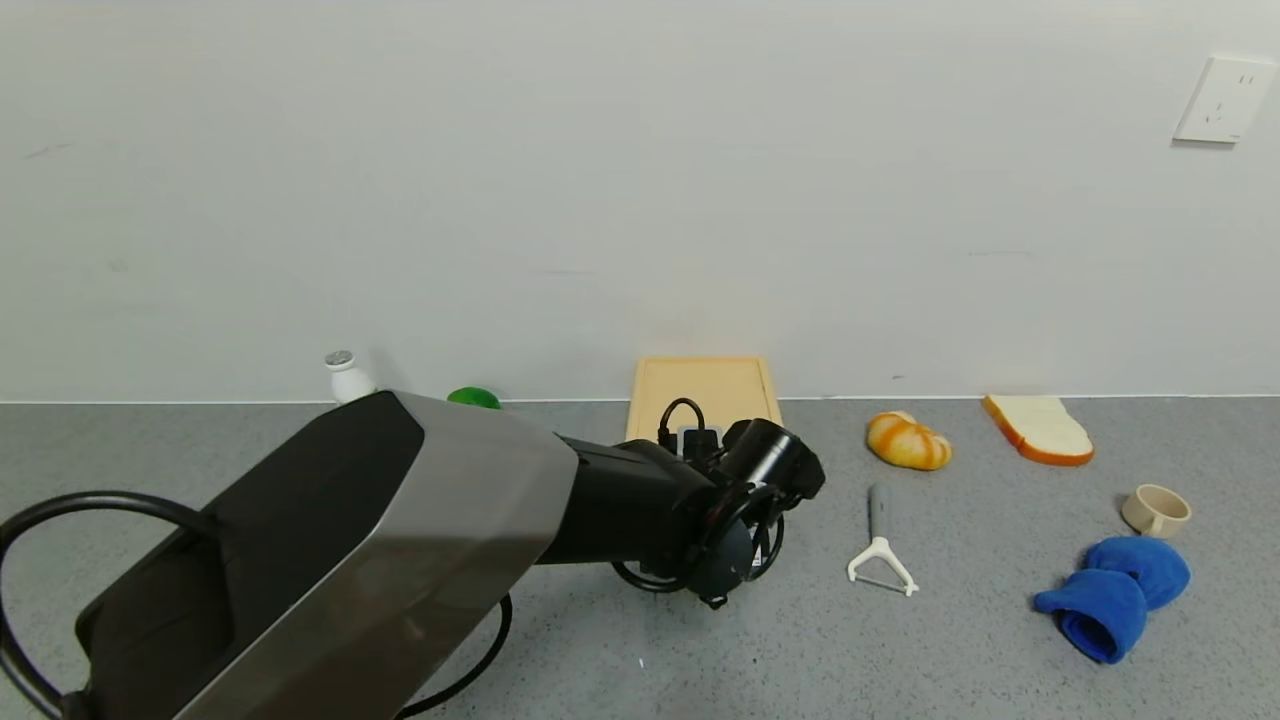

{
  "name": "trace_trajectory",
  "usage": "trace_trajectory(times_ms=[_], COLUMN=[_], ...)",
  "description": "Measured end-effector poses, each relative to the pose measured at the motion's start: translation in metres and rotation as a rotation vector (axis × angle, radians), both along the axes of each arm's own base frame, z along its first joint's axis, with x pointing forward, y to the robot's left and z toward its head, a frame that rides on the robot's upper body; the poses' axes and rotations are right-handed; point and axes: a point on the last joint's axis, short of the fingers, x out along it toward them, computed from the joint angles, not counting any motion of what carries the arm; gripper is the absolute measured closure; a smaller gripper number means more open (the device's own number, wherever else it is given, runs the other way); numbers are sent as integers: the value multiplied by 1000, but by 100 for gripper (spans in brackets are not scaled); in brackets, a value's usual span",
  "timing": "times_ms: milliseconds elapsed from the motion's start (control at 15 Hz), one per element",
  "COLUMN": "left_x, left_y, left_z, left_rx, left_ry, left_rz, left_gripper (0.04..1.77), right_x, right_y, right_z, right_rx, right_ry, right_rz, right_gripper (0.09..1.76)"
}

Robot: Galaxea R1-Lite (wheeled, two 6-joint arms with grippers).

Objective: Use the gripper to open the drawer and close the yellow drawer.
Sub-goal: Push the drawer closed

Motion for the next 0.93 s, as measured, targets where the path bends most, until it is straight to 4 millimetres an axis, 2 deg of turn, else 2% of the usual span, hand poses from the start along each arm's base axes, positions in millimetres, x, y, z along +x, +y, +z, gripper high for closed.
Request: trace_trajectory(times_ms=[400,733,933], left_x=[20,21,12], left_y=[3,4,7], left_z=[0,1,17], left_rx=[-5,2,11], left_ry=[-14,-15,-25], left_rz=[-2,-1,-14], left_gripper=[9,9,9], right_x=[0,0,0], right_y=[0,0,0], right_z=[0,0,0], right_rx=[0,0,0], right_ry=[0,0,0], right_rz=[0,0,0], right_gripper=[14,14,14])
